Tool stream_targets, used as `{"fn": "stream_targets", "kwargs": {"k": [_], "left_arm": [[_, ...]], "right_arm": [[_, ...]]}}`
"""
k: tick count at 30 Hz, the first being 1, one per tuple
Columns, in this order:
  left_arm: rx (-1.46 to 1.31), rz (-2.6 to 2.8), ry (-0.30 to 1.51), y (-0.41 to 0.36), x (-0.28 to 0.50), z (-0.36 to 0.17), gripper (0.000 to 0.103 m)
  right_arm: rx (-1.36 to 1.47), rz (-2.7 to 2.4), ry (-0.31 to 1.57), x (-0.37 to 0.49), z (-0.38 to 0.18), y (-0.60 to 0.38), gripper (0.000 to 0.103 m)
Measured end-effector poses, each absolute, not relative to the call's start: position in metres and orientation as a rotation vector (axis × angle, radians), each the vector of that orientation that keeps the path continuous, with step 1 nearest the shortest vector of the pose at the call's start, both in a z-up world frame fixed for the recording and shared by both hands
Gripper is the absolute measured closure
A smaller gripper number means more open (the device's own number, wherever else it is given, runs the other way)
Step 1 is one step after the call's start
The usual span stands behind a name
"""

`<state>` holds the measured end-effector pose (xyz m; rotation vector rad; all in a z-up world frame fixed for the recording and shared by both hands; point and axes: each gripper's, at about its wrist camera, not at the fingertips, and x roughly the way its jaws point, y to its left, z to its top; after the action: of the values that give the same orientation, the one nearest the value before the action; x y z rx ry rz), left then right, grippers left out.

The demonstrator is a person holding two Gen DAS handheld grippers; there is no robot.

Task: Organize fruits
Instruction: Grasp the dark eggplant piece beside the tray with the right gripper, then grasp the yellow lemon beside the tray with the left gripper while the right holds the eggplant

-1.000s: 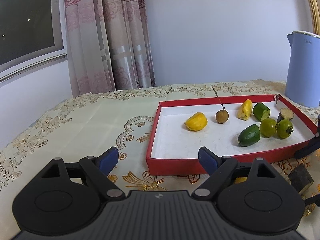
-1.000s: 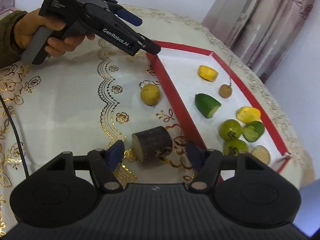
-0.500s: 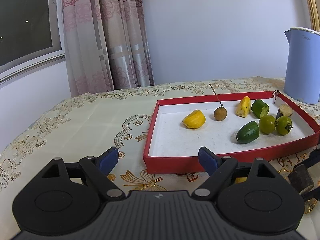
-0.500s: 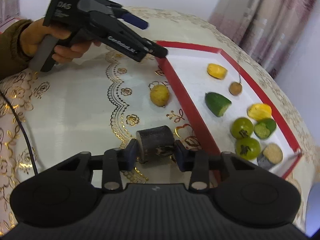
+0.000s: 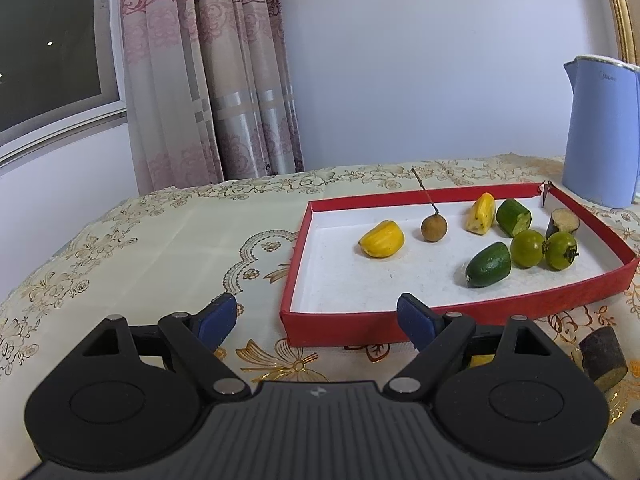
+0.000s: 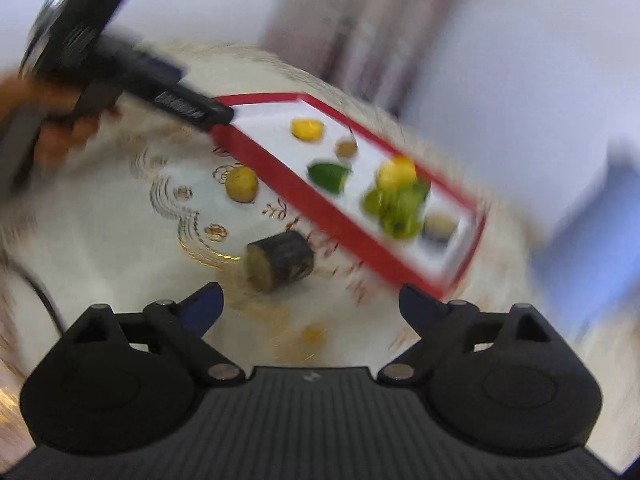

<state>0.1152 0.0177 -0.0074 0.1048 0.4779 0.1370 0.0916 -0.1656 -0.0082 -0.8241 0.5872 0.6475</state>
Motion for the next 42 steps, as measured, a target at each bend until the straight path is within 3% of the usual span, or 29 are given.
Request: {"fn": "stream_targets", "kwargs": {"k": [2,4,6,7,13,15,20,26,32,42], "left_arm": [[0.111,0.143,0.477,0.017,0.116,-0.008,0.016],[0.113,0.147,0.474,0.017,0.116,-0.008,0.016],[0.116,0.151,0.475,0.017,0.116,-0.009,0.016],[0.116,0.152,0.477,0.017,0.117,-0.009,0.016],[0.121,0.138,0.484,0.016,0.117,-0.009,0.016],[0.124,0.139,0.481,0.015,0.117,-0.01,0.016],[0.103,0.144,0.476,0.018,0.117,-0.008,0.016],[0.063,0.065,0.497,0.013,0.117,-0.005,0.016],[0.079,-0.005,0.515,-0.003,0.108,-0.003,0.016],[0.128,-0.039,0.574,-0.037,0.11,-0.01,0.016]], "right_arm": [[-0.949,0.792,0.545,0.098,-0.009,-0.161,0.016],[-0.932,0.866,0.643,0.121,-0.007,-0.156,0.023],[-0.831,0.895,0.731,0.145,-0.002,-0.154,0.045],[-0.806,0.907,0.757,0.153,0.0,-0.154,0.048],[-0.754,1.023,0.835,0.176,-0.001,-0.154,0.051],[-0.734,1.014,0.851,0.179,0.001,-0.156,0.072],[-0.685,0.831,0.791,0.152,-0.005,-0.159,0.072],[-0.254,0.465,0.679,0.112,0.015,-0.205,0.072],[-0.033,0.268,0.583,0.078,0.01,-0.232,0.071],[-0.025,0.233,0.555,0.078,0.0,-0.224,0.071]]}}
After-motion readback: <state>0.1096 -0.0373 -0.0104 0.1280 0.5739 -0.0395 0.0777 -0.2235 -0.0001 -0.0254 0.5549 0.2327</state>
